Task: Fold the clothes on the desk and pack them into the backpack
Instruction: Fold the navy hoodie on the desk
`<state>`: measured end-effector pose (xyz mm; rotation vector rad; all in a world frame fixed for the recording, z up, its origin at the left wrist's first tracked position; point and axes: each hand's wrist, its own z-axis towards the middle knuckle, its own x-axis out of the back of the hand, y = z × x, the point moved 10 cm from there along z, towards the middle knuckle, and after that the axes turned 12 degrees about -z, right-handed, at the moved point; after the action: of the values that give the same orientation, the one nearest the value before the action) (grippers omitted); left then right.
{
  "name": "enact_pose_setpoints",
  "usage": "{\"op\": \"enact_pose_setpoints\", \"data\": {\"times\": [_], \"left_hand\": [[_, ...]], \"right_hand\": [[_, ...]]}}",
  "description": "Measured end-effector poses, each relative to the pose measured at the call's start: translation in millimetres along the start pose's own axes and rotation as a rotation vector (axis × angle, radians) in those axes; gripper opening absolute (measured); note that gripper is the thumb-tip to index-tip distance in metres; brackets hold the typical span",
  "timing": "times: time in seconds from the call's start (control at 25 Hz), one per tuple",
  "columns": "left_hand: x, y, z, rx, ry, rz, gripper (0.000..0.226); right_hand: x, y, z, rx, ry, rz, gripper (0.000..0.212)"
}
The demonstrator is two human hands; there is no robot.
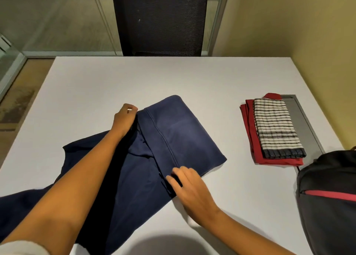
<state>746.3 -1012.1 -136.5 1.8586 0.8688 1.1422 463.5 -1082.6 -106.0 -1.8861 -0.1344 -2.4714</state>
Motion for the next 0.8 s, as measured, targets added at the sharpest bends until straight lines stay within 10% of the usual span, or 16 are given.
{"op": "enact_pose_setpoints", "data": {"times": [0.48,0.8], "left_hand": [[-14.4,-0.1,5.9,-0.157,0.036,0.164,0.027],[-114.4,42.5,-43.8,-0.822,-0.205,0.737,0.051]], "right_hand": [[-61.1,25.6,-23.1,-0.009,-0.240,-0.039,0.076],[-52.8,56.5,-0.6,-0.365,-0.205,0.181,0.053]]}}
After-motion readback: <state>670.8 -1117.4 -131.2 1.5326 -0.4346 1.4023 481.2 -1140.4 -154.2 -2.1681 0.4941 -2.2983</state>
